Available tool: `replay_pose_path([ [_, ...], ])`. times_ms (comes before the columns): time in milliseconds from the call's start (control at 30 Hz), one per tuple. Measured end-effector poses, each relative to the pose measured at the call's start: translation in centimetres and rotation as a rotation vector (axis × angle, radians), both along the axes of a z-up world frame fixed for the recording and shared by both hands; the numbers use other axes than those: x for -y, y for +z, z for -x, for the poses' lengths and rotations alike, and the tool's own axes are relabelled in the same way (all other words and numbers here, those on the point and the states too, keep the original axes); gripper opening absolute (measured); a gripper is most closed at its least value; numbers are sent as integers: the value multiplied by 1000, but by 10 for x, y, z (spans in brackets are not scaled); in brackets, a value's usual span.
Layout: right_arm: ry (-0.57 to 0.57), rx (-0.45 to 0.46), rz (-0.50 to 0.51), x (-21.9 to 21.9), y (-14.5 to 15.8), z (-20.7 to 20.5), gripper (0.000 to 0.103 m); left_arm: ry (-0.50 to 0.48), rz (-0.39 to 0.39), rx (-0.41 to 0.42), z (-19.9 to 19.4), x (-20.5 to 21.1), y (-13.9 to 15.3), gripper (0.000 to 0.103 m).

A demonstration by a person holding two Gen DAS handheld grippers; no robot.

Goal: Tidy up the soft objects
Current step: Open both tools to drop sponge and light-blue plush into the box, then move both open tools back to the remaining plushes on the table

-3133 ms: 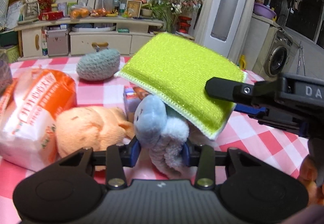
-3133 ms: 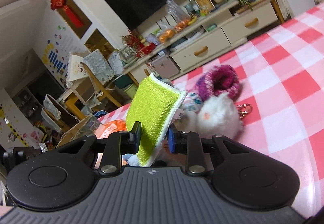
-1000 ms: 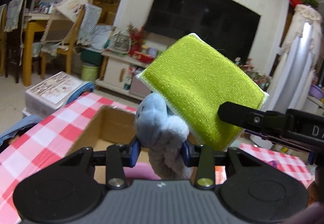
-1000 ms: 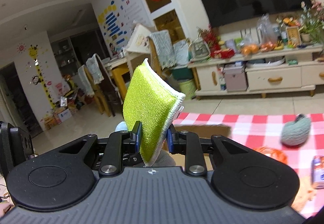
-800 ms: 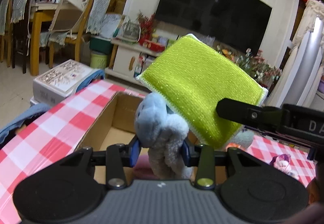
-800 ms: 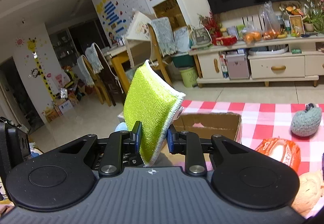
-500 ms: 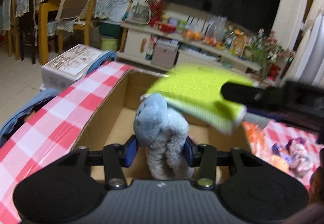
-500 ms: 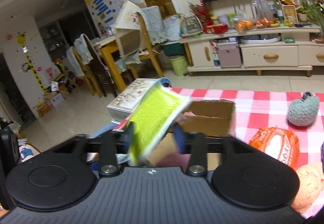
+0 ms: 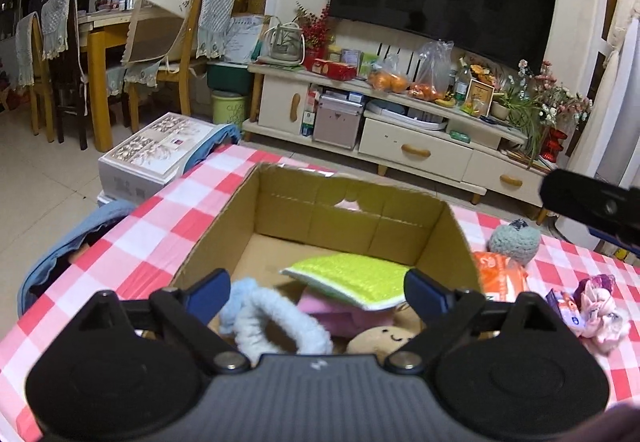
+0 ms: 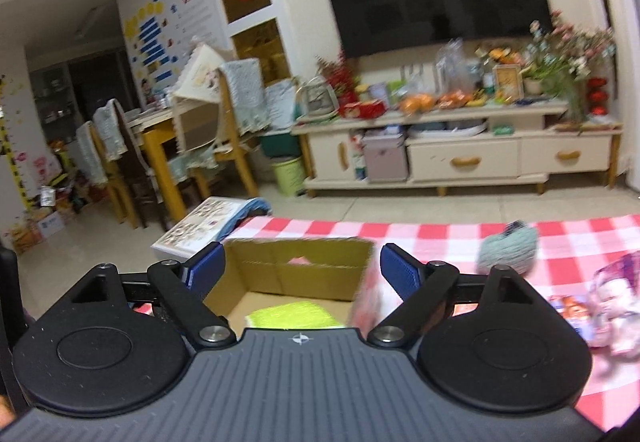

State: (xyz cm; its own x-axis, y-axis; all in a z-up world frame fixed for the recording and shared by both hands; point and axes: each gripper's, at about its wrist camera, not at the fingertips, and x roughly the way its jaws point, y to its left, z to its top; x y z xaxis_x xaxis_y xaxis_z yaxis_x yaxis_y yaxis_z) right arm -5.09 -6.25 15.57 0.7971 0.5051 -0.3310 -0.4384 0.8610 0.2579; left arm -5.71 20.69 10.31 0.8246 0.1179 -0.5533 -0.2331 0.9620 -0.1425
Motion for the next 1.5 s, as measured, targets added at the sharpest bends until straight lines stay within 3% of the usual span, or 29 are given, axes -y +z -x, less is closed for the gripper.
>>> replay_pose_path([
  [133, -68, 19, 8, 11, 4, 16, 103, -13, 7, 10, -1, 6, 2, 95],
  [467, -197, -51, -110, 53, -3, 27, 103, -67, 20, 44, -2, 26, 7, 98],
  [1500, -439, -33, -149, 112, -27, 56, 103, -309, -68, 34, -7, 151, 0, 101],
])
